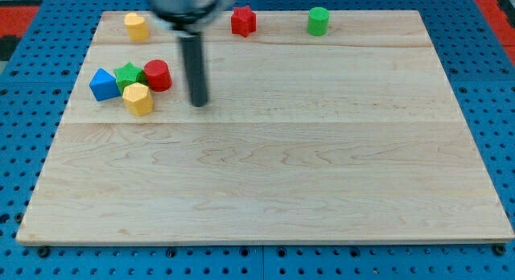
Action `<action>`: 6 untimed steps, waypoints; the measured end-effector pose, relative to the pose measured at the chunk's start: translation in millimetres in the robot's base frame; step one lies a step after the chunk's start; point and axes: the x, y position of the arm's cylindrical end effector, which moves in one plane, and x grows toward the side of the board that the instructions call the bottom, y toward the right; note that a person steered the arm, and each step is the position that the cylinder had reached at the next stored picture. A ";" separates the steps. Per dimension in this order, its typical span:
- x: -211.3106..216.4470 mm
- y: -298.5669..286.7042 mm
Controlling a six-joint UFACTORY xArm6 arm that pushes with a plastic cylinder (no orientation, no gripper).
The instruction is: Push the red circle into green star
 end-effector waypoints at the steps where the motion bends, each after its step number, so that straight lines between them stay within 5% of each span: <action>1: -6.1 -21.9; 4: -60.9 52.8; 6: -118.7 -31.7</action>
